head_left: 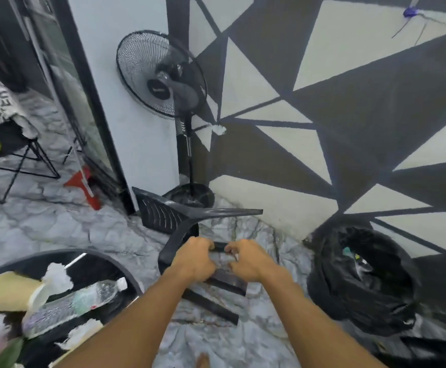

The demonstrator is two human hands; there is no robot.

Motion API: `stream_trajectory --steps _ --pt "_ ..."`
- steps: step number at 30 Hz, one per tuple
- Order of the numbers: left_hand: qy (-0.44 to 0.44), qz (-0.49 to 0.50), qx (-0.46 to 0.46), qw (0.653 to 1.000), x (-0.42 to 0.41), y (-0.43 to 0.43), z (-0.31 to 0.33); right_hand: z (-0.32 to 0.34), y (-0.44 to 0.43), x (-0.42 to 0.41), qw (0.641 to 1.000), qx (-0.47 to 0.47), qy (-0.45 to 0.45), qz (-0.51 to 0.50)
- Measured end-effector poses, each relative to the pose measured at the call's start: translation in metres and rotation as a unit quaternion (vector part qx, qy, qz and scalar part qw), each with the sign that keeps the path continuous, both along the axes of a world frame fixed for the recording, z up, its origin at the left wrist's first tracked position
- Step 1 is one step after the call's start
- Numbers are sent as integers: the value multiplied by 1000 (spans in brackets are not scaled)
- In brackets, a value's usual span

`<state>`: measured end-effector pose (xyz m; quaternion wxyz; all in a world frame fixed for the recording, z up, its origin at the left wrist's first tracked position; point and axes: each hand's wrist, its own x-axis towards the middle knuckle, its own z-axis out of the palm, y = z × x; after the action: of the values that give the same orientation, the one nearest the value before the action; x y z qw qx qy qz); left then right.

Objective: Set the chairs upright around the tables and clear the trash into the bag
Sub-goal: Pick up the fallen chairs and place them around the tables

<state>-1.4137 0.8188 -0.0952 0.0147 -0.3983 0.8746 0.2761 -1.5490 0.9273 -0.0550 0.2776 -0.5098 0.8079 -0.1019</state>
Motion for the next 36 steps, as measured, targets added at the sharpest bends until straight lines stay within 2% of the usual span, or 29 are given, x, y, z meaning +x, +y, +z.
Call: stream_trajectory --steps 7,13,17,24,31,34,36 --pt "33 99 69 992 -48 -98 -57 -46 -136 -69 995 59 -4 80" --pt "22 212 106 971 -59 -178 -81 -78 -243 -97 977 108 -15 181" --pt "16 291 118 949 -69 -221 -132 -128 -319 -121 963 107 -9 247" --pt "-39 396 173 901 -104 -263 -260 -267 -431 -169 909 171 -23 378" --pt "-71 390 170 902 -111 -326 -374 -402 -508 -156 854 158 -31 494" --pt "-74 376 163 909 -113 -345 -408 -448 -528 -145 815 142 13 562" --pt "-71 367 162 913 -117 -349 -425 -465 -538 -141 803 154 22 576"
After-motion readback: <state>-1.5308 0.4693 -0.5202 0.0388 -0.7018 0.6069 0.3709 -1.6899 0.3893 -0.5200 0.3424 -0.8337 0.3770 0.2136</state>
